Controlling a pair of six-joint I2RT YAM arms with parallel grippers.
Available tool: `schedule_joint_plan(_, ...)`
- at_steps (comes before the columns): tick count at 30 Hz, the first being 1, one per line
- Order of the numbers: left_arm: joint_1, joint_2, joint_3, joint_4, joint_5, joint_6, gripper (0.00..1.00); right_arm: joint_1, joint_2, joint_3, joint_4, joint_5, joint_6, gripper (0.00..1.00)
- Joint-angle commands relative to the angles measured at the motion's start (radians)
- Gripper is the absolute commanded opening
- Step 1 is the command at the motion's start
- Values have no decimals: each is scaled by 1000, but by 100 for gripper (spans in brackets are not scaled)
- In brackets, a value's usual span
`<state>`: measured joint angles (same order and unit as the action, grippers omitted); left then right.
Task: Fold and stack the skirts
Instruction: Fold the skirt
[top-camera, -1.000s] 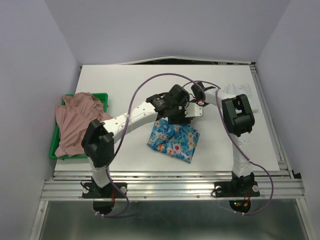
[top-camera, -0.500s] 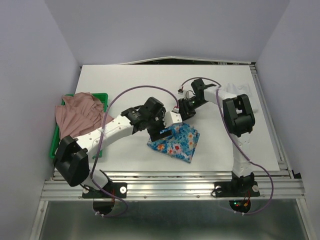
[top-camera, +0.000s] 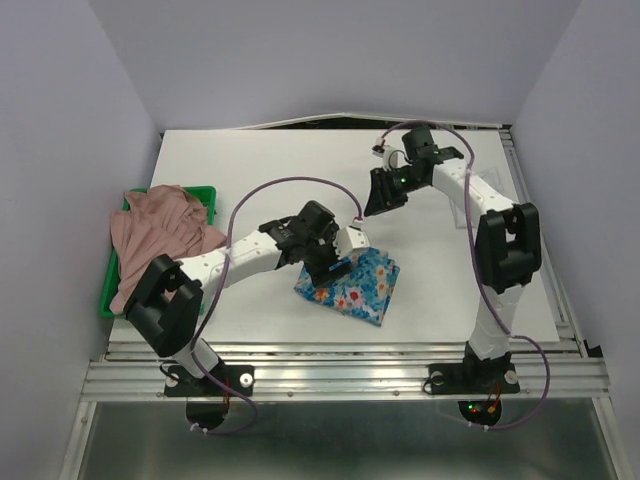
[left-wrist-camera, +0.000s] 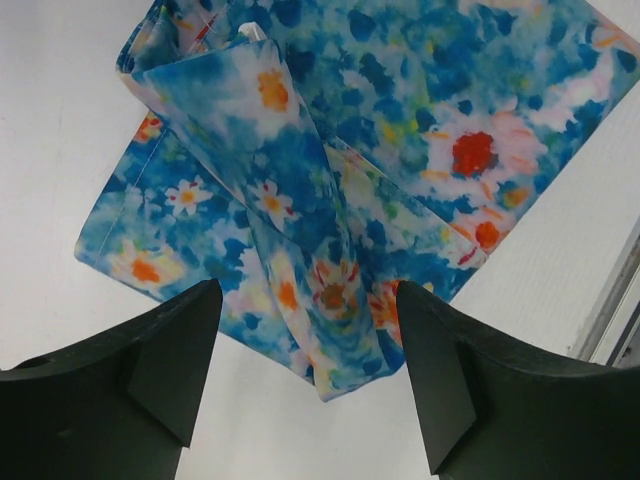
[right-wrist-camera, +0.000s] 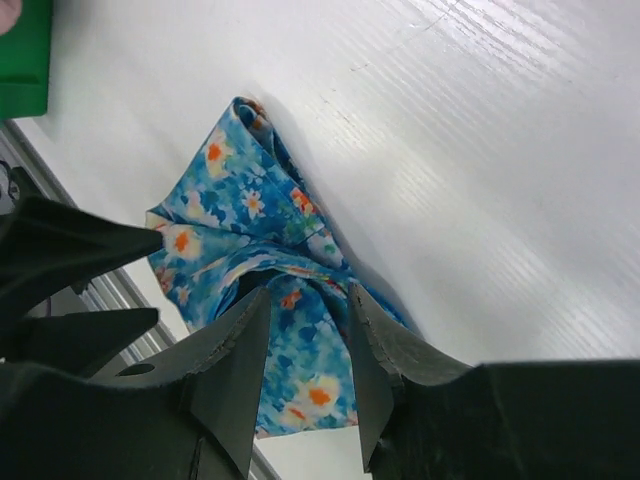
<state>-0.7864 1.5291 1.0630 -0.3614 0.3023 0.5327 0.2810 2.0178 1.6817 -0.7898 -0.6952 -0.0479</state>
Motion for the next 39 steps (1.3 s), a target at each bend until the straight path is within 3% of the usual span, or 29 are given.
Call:
schedule_joint_plan(1, -8, 37, 32, 78, 34, -20, 79, -19, -146, -46, -75, -16, -4, 43)
schedule_joint_plan(2, -5, 54, 32, 87, 26, -23, 77, -19, -166, -68, -81, -39, -4, 42)
schedule_joint_plan(6, 28, 91, 37, 133, -2, -69, 57, -19, -255, -203, -92, -162, -3, 43)
schedule_joint_plan(9, 74, 120, 63, 134, 17, -114, 27, -19, -287, -292, -92, -217, -16, 43)
schedule_joint_plan(11, 101, 140, 77, 130, 41, -135, 14, -19, -289, -345, -97, -240, -20, 43)
schedule_joint_plan(12, 125, 150, 93, 116, 50, -143, 0, -19, -287, -361, -92, -250, -17, 43)
schedule_joint_plan(19, 229, 311, 172, 33, 138, -227, 0, -8, -196, -473, 9, -158, -4, 42)
schedule_joint_plan(27, 344, 436, 189, 4, 222, -327, 0, -8, -45, -430, 127, 23, 40, 40)
schedule_joint_plan(30, 366, 407, 178, 24, 235, -336, 27, -8, -18, -383, 146, 100, 34, 39)
schedule_joint_plan(36, 366, 223, 143, 82, 222, -300, 41, -8, 21, -266, 152, 155, 29, 39)
schedule_joint_plan(39, 366, 94, 126, 127, 123, -269, 56, -8, 9, -200, 141, 117, 40, 40)
